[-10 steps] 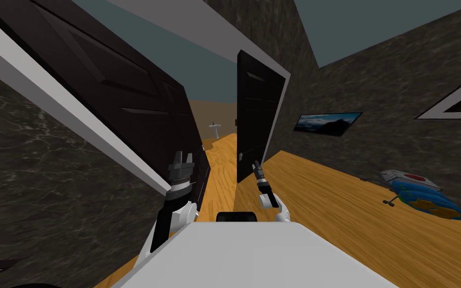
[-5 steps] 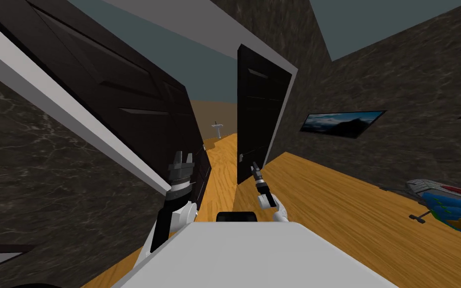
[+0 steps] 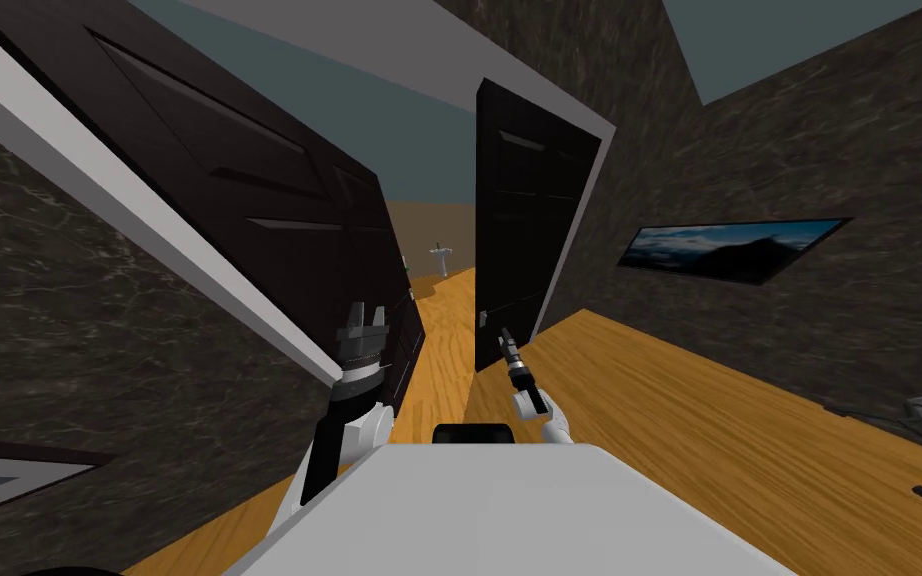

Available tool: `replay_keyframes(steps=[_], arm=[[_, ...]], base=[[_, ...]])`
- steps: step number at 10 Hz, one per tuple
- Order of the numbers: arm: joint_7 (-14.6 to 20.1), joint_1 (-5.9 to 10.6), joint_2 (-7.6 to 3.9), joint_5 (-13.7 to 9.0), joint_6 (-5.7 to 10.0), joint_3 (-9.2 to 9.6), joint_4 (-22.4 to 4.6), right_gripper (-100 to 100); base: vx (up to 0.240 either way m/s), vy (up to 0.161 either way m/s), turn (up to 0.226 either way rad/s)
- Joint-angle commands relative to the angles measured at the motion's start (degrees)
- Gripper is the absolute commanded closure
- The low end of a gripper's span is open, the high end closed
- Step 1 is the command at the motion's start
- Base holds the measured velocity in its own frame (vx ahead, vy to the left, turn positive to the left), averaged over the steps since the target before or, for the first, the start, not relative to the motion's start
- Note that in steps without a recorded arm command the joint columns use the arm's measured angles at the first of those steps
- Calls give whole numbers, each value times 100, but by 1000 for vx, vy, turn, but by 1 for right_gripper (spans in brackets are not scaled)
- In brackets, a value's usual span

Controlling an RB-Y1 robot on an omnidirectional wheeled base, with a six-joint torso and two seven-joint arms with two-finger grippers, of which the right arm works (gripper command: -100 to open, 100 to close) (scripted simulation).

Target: Push the door open

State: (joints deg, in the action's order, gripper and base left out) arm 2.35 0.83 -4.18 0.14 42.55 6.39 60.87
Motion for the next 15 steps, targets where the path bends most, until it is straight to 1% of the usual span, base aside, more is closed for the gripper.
replay_keyframes(steps=[1,6,11,12,13,15], arm=[[18,112,15,20,35,10,-281,-100],[52,400,92,80,137,47,-1033,-100],[81,648,180,133,224,80,-1685,-100],[86,690,198,141,239,85,-1794,-100],[86,690,198,141,239,85,-1794,-100],[96,768,233,158,267,95,-2000,-100]], base=[[59,-114,115],[49,-96,112],[49,-94,93],[41,-84,96],[26,-55,29],[22,-46,59]])
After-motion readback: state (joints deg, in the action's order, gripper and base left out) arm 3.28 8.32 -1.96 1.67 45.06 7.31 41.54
